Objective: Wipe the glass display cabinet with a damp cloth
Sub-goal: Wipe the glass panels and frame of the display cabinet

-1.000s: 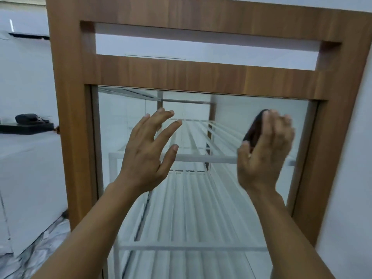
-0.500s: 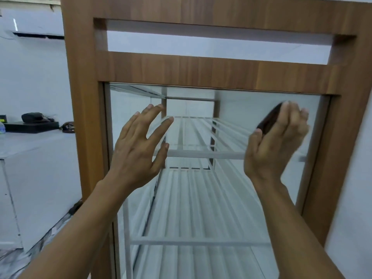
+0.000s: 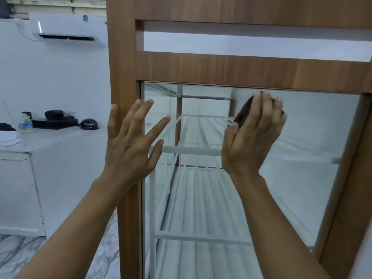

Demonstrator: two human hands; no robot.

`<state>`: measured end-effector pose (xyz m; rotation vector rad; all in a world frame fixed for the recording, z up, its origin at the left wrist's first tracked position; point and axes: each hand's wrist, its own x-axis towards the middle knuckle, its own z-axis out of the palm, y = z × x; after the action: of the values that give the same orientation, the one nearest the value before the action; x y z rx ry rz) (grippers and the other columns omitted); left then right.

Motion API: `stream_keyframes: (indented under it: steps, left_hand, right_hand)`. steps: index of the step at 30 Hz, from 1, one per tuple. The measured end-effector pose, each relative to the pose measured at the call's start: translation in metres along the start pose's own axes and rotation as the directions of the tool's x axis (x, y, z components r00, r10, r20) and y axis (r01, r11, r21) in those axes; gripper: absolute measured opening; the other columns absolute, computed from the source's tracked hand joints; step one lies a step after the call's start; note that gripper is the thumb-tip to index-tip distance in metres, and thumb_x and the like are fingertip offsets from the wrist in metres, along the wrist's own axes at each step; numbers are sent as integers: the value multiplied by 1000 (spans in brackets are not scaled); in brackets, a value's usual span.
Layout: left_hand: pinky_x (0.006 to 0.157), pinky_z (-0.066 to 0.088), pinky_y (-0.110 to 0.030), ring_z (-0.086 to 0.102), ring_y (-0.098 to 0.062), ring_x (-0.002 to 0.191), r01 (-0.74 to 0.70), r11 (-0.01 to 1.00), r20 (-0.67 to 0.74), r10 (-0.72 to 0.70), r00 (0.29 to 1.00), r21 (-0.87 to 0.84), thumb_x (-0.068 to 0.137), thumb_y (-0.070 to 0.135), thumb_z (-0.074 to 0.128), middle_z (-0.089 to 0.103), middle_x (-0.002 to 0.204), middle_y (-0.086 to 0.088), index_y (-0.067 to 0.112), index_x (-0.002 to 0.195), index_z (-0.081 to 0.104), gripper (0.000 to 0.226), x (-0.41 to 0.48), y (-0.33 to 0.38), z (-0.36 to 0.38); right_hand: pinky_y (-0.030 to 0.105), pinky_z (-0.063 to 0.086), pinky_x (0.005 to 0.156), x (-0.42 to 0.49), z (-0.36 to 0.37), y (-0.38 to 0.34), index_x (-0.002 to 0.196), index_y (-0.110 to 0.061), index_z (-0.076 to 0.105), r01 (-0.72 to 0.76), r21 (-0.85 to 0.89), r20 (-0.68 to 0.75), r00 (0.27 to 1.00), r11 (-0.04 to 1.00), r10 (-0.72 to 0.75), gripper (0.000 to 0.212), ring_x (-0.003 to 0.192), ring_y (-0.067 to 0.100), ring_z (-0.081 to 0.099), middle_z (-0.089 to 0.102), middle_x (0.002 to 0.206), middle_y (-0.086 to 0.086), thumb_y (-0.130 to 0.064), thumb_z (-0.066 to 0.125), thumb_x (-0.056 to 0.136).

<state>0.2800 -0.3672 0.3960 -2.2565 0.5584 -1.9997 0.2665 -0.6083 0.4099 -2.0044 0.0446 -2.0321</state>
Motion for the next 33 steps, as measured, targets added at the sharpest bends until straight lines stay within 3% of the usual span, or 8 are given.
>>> stream_keyframes:
  steps: [5, 7, 12, 18, 23, 26, 29, 33]
  left_hand:
    - [127, 5, -50, 12, -35, 153, 122, 982, -31, -128, 991, -147, 98, 34, 50, 17, 161, -13, 24, 148, 48, 51, -14, -10, 8]
    - [126, 12, -54, 11, -34, 154, 155, 963, -8, -161, 987, -222, 97, 32, 50, 15, 161, -12, 21, 150, 45, 54, -19, -15, 10]
    - [123, 24, -54, 10, -33, 155, 188, 931, -9, -201, 980, -313, 95, 28, 52, 17, 161, -14, 17, 149, 45, 56, -19, -10, 13]
    - [127, 12, -32, 12, -36, 154, 191, 917, -12, -208, 978, -351, 95, 25, 53, 17, 159, -12, 13, 145, 50, 52, -27, -11, 10]
    - [127, 14, -32, 12, -39, 153, 195, 902, -12, -216, 976, -384, 94, 21, 57, 17, 157, -10, 11, 141, 54, 49, -33, -6, 12]
    - [126, 12, -27, 13, -38, 153, 211, 890, -13, -236, 972, -405, 94, 19, 56, 18, 157, -10, 10, 141, 55, 48, -31, -4, 10]
    - [126, 11, -24, 14, -40, 152, 209, 885, -31, -243, 970, -417, 95, 16, 53, 19, 156, -11, 9, 141, 54, 47, -32, -3, 8]
    - [126, 9, -24, 13, -39, 151, 204, 887, -32, -238, 971, -415, 96, 12, 49, 18, 156, -12, 6, 142, 53, 46, -39, -1, 7]
  right_hand:
    - [53, 16, 125, -31, 26, -79, 154, -9, 36, 568, 171, 196, 781, 805, -592, 70, 152, 30, 26, 37, 160, 7, -22, 58, 88]
    - [52, 15, 125, -30, 22, -57, 154, -9, 35, 526, 146, 187, 817, 838, -545, 73, 151, 30, 24, 35, 161, 8, -18, 59, 86]
    - [59, 14, 123, -11, 13, -30, 152, 0, 33, 1, -7, -16, 1000, 1000, -1, 72, 149, 40, 19, 33, 159, 18, -18, 57, 87]
    - [54, 21, 124, -62, 28, -79, 154, -11, 35, 582, 147, 201, 774, 800, -600, 63, 151, 29, 25, 33, 162, 5, -23, 52, 95]
    - [56, 11, 125, -54, 2, -2, 151, -2, 34, 137, 13, 74, 988, 990, -138, 66, 149, 39, 20, 28, 159, 14, -20, 52, 89]
    - [59, 13, 123, -14, 10, -27, 151, 2, 34, -85, -18, -54, 995, 996, 84, 68, 148, 43, 22, 33, 158, 21, -19, 53, 88]
    - [56, 13, 125, -19, 23, -66, 152, -2, 37, 290, 57, 70, 954, 955, -293, 68, 150, 38, 24, 36, 159, 16, -22, 54, 89]
    - [56, 22, 123, -94, 17, -44, 154, -12, 36, 708, 149, 255, 647, 690, -719, 64, 152, 31, 26, 35, 161, 6, -20, 53, 93]
